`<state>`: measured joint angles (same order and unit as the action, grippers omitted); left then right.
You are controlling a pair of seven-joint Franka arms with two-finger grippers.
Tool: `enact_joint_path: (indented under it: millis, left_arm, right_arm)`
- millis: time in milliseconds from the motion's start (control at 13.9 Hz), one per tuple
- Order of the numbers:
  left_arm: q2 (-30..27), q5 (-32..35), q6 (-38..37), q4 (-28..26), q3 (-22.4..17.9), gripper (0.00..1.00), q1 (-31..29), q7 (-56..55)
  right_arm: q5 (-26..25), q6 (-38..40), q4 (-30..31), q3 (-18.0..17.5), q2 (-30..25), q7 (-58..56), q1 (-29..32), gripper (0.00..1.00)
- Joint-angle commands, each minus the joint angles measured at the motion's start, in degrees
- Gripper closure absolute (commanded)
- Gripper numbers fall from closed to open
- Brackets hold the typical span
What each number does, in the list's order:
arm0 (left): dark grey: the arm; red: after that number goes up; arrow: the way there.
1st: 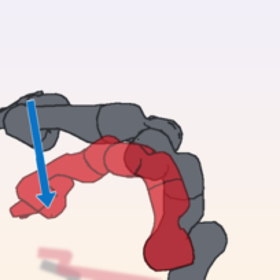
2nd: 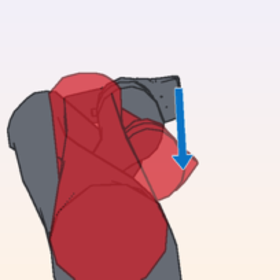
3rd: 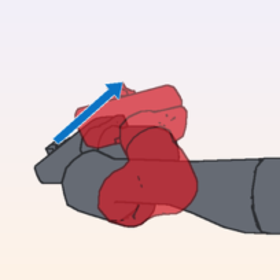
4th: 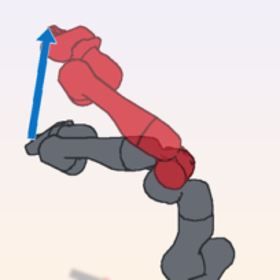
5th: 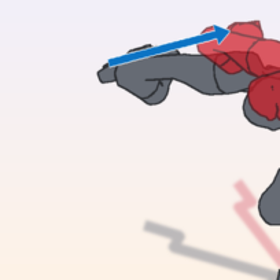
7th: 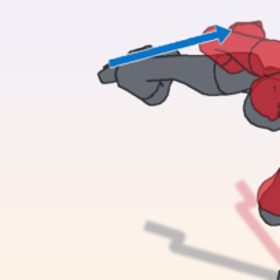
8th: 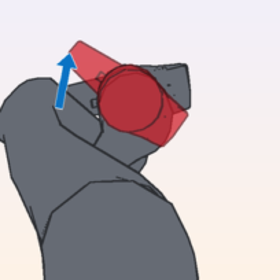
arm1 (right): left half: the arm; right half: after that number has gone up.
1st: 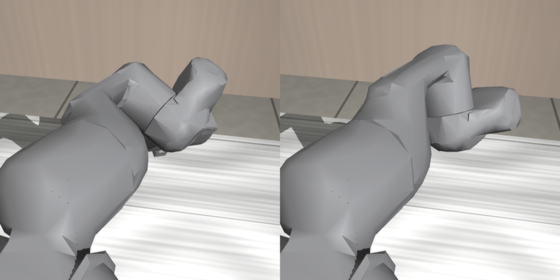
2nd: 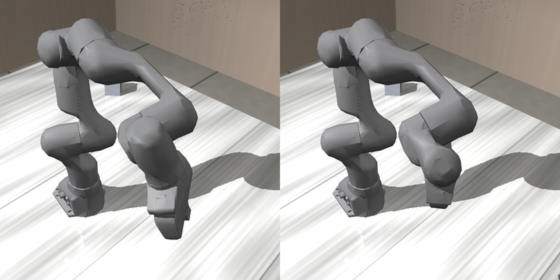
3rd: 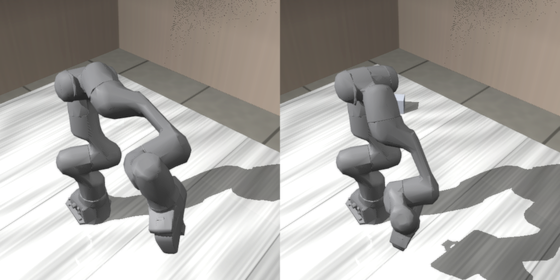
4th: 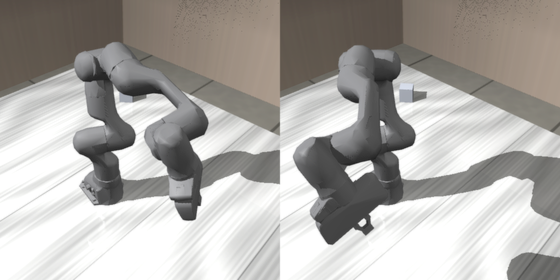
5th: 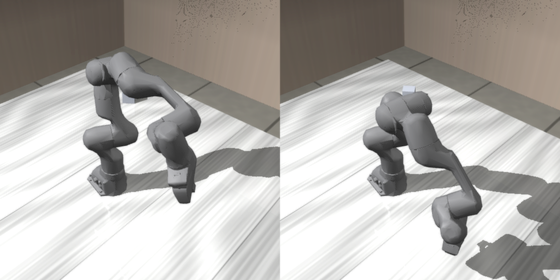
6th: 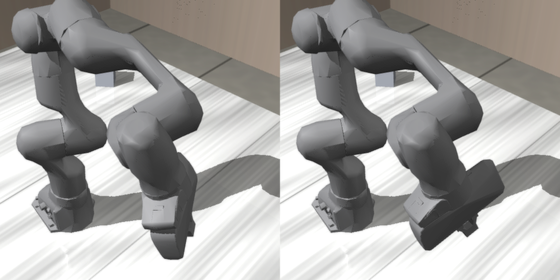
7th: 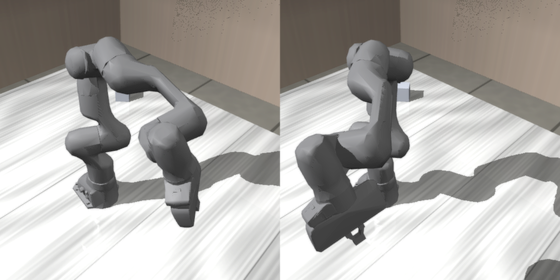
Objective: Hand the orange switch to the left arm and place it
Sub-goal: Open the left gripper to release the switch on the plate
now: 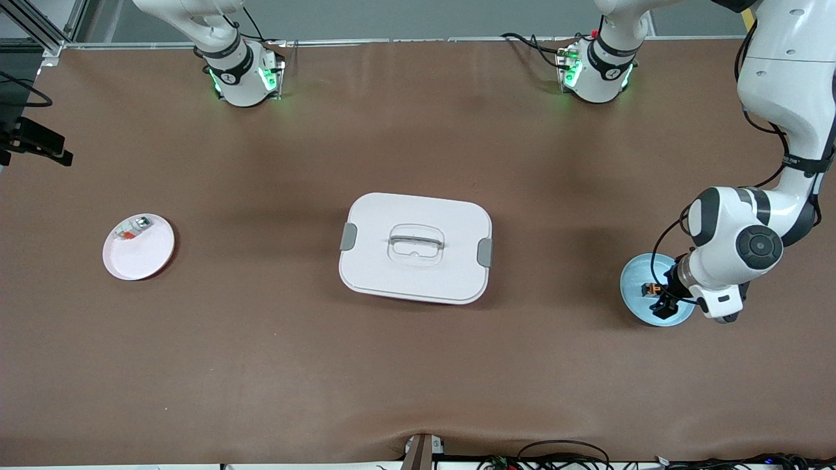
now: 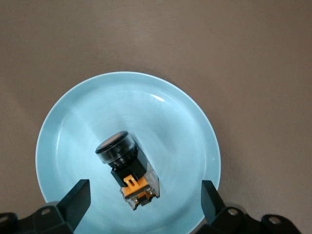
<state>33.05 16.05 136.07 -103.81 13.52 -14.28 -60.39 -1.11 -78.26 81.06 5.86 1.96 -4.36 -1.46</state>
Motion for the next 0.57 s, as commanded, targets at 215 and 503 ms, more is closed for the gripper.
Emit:
enact_joint_path:
  millis: [215,503]
  left_arm:
    - [-2.37,-4.53,-2.21,-0.52,0.01,0.0,1.18,20.81]
    - [-2.9,-5.24,-2.3,-0.52,-0.07,0.0,2.06,37.66]
  right_arm:
    - [-1.18,0.47,5.24,-3.56,-5.91,0.14,1.36,0.0]
    - [-1.35,-1.19,9.63,-7.88,-8.99,0.4,3.84,0.0]
